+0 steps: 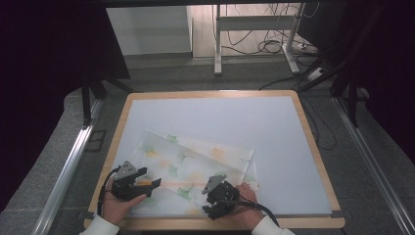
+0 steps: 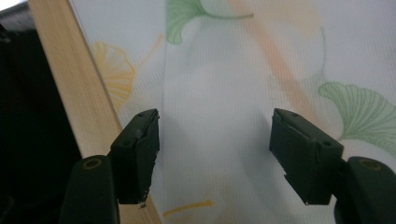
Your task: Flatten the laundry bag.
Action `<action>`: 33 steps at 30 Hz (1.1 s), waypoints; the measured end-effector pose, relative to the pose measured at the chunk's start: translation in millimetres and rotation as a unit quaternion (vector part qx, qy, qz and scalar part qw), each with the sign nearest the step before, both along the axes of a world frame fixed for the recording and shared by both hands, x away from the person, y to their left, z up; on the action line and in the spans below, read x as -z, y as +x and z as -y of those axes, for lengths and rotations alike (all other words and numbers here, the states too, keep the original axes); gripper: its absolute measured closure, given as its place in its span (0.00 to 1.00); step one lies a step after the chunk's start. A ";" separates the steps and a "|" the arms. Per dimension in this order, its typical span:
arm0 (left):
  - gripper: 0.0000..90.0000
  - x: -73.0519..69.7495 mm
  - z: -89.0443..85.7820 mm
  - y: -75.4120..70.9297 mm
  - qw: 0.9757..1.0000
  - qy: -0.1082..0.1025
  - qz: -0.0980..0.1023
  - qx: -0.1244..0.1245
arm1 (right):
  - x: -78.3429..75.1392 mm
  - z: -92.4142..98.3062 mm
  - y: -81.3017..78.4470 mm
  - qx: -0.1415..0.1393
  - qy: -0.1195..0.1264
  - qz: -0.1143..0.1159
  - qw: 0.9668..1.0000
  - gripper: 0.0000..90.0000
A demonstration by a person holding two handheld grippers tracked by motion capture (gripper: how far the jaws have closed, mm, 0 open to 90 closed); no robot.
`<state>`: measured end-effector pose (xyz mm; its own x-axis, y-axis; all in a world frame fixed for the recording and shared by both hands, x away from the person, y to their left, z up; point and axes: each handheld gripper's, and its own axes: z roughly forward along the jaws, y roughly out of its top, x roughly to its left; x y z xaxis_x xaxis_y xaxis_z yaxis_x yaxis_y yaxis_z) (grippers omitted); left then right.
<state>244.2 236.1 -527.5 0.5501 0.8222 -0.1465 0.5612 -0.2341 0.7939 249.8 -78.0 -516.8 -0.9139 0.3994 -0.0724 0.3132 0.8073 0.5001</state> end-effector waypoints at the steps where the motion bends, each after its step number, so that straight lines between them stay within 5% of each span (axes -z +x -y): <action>1: 0.29 0.0 0.0 0.0 1.000 0.000 0.000 0.000 | 0.3 0.6 0.8 0.006 0.006 -0.008 1.000 0.39; 18: 0.29 0.7 1.2 0.4 1.000 0.003 -0.003 0.003 | -3.6 4.0 6.8 0.014 0.012 -0.011 1.000 0.91; 33: 0.29 0.8 1.6 0.2 1.000 0.005 0.001 0.004 | -22.6 10.7 13.6 0.019 0.074 -0.011 0.997 0.98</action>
<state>244.4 234.5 -528.3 0.5574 0.8188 -0.1376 0.5582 -0.2469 0.7921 263.4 -88.7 -494.2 -0.8985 0.4388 0.0100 0.3545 0.7120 0.6062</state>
